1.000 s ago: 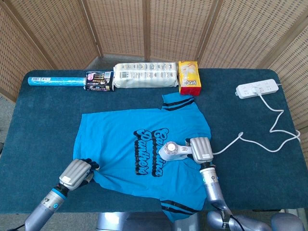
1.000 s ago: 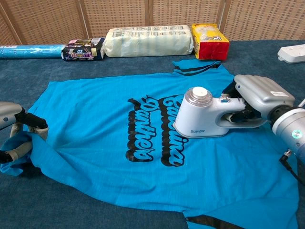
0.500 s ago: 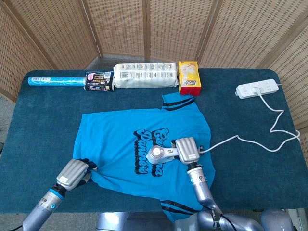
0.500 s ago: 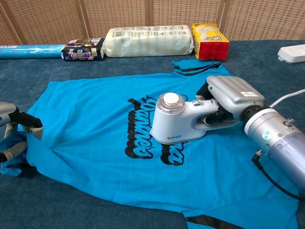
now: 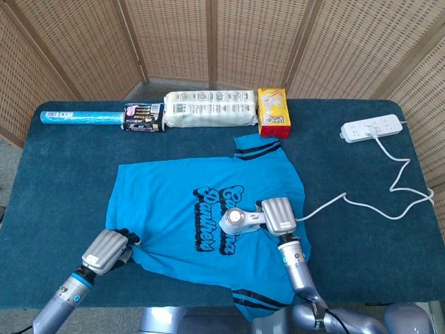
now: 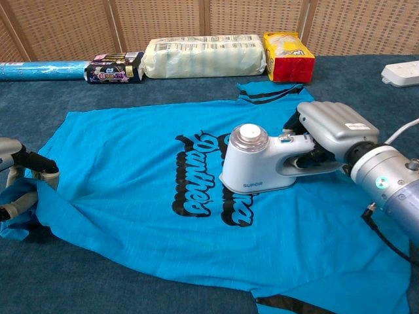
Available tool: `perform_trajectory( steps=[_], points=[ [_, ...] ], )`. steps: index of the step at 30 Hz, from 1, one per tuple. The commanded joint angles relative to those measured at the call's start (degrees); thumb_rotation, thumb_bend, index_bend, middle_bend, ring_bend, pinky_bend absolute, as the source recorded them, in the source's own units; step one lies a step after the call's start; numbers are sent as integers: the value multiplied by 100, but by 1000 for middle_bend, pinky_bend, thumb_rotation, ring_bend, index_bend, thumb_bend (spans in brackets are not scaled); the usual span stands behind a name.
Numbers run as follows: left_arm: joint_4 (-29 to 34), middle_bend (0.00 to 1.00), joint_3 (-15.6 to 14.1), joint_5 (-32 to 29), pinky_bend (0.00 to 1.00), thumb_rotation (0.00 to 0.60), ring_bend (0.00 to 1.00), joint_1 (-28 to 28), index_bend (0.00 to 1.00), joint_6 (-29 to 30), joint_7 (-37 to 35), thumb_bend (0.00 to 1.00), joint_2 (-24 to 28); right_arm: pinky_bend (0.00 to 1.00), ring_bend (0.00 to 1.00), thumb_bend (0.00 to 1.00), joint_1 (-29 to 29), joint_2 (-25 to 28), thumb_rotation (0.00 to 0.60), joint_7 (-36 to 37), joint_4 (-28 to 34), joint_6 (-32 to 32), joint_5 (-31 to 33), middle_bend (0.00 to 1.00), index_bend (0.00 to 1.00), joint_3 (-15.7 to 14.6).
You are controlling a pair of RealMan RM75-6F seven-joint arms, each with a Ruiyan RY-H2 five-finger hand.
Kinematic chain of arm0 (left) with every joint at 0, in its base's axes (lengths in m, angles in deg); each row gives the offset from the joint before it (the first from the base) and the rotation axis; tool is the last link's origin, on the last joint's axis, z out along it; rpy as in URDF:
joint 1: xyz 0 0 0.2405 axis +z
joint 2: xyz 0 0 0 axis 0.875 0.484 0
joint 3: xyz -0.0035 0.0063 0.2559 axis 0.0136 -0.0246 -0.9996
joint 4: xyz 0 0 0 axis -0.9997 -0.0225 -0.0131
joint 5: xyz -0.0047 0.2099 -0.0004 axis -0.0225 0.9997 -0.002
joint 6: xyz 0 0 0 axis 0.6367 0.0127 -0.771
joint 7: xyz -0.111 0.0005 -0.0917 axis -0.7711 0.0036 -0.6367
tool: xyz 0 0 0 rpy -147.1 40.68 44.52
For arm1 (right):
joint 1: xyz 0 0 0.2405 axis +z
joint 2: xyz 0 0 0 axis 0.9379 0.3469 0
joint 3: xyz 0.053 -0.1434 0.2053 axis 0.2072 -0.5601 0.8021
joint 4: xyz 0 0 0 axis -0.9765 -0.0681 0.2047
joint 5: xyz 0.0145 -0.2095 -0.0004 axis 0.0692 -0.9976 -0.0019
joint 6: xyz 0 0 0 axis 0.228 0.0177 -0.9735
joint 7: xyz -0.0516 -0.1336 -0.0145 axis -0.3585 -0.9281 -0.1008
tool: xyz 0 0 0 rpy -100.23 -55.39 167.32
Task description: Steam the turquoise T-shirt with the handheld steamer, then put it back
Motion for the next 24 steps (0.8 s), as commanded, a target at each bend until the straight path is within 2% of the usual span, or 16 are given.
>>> perform_trajectory(
  steps=[1,6,11,18,24],
  points=[
    [8,549,0,6,559,600,453,-6,563,-9,4,541,-12,726,805,326,-88,110,600,15,-7,25,72,771,757,-13],
    [33,548,4,7,559,600,453,-12,564,-17,36,539,-20,726,804,325,-173,231,600,113,-148,29,144,771,757,-9],
    [67,548,-6,-11,559,600,453,5,563,-8,69,538,6,725,804,326,-155,391,600,183,-238,24,299,771,757,217],
    [121,548,-6,-44,559,600,454,20,563,-10,136,539,26,723,804,325,-20,689,600,149,-265,-11,815,771,757,846],
    [144,548,-14,-70,559,600,453,28,563,-32,180,539,6,723,804,326,143,790,600,105,-380,-107,1165,771,757,1184]
  ],
)
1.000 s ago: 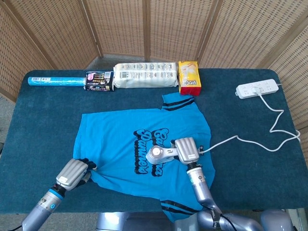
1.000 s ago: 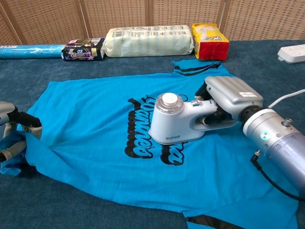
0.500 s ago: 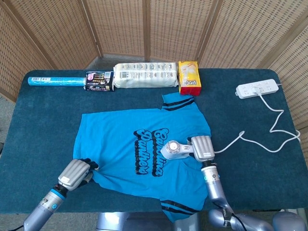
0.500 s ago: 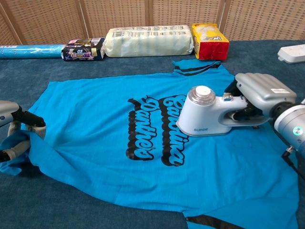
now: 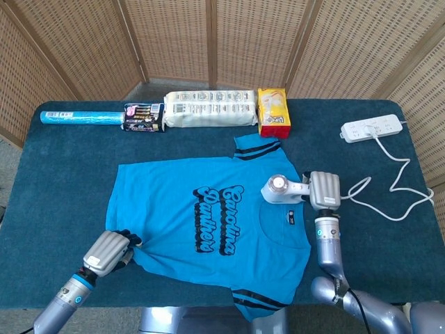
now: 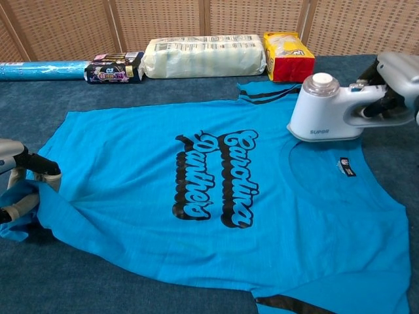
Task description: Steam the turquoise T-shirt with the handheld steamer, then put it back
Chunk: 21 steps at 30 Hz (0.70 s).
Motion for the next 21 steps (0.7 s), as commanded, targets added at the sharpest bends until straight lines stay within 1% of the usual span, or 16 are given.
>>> perform_trajectory(
  steps=[1,4,6,15,21],
  points=[
    [7,548,-3,-13,559,600,453,5,563,-7,19,538,-4,723,804,326,112,45,600,-48,-104,-65,187,771,757,165],
    [20,548,-1,-49,559,600,453,18,564,-11,50,539,-5,723,804,326,296,1,600,-131,-385,-179,507,771,757,411],
    [29,548,-2,-73,559,600,453,19,563,-29,73,539,-9,723,804,325,422,-74,600,-176,-607,-267,693,771,757,521],
    [50,549,0,-164,558,600,453,30,563,-81,142,539,-42,723,804,325,917,-442,600,-183,-1531,-555,1213,771,752,845],
    [53,548,-18,-257,559,600,453,65,563,-111,200,539,-65,722,800,322,1373,-769,600,-165,-2441,-864,1466,768,747,1001]
  ],
)
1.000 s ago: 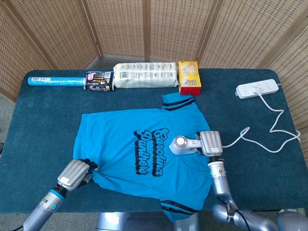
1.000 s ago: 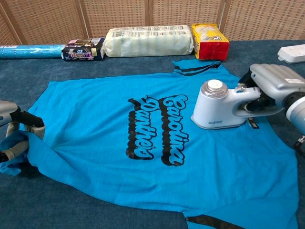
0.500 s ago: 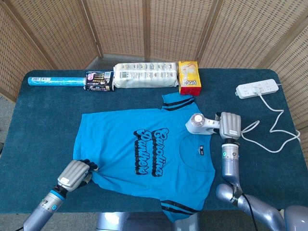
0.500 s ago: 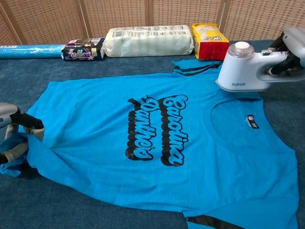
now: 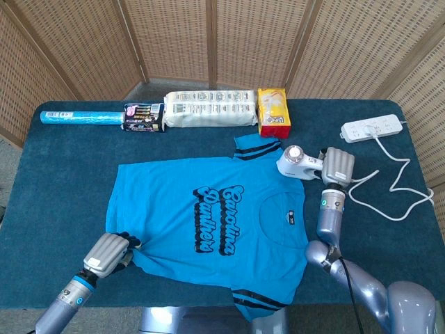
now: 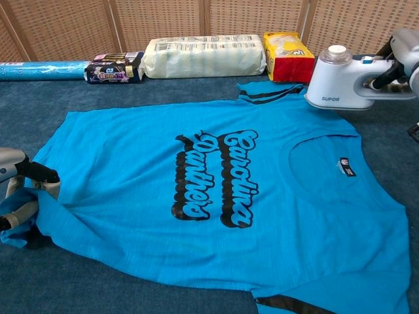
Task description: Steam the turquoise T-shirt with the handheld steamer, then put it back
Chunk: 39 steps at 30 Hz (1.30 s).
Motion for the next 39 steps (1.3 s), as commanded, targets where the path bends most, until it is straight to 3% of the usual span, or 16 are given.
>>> perform_trajectory(
  steps=[1,12,19,31,39],
  points=[
    [12,548,-11,-13,559,600,453,11,563,-9,24,539,-13,721,799,321,329,-249,600,10,-575,-227,184,767,745,124],
    [43,549,-14,-70,559,600,453,50,563,5,89,539,-31,690,762,310,846,-679,600,6,-1824,-710,528,736,713,327],
    [43,548,-10,-83,559,600,453,76,564,37,76,540,-3,614,670,292,997,-820,600,59,-2232,-962,678,653,590,435],
    [41,548,2,-68,559,600,453,93,563,71,70,539,26,297,281,283,937,-745,600,209,-2123,-1081,583,323,243,355],
    [13,548,16,-81,559,600,453,109,563,89,62,538,13,215,196,285,746,-582,600,214,-1844,-1012,429,238,118,179]
  ],
)
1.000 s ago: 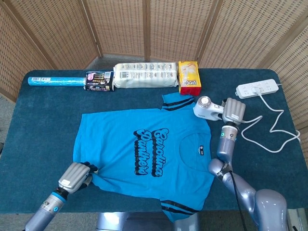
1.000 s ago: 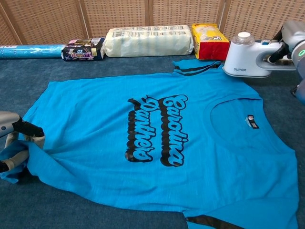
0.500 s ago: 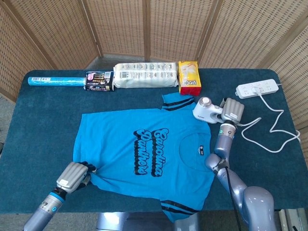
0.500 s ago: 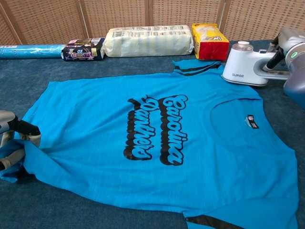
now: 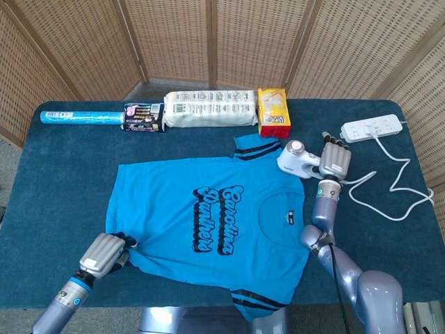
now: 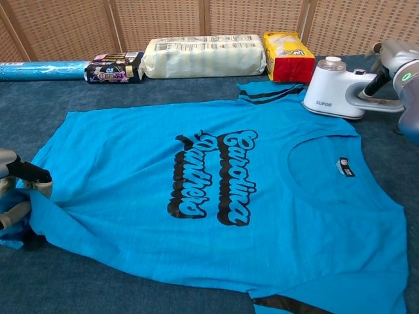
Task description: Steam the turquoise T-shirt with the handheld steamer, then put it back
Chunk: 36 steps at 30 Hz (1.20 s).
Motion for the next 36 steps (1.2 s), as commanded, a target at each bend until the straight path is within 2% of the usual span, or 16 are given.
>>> perform_trajectory(
  steps=[1,11,16,21,27,36],
  points=[
    [1,548,-3,7,559,600,453,-1,564,-5,0,538,-5,205,190,286,-73,65,600,-2,101,24,-46,231,107,-59],
    [33,548,2,44,559,600,453,-25,563,-25,54,538,-4,175,171,287,-442,392,600,-104,733,83,-140,212,67,-301],
    [60,548,11,42,558,600,453,-25,563,-20,81,538,-7,175,171,286,-524,508,600,-196,988,104,-61,215,69,-321],
    [81,548,23,15,559,600,453,-32,563,-36,117,538,0,169,168,286,-444,425,600,-233,922,255,58,176,69,-233],
    [77,548,41,-8,559,600,453,-40,563,-44,128,538,5,142,156,286,-403,404,600,-209,805,166,38,161,43,-292],
    [67,548,53,-26,558,600,453,-51,563,-61,135,539,-9,144,163,286,-283,260,600,-89,503,287,-1,182,95,-258]
  ],
)
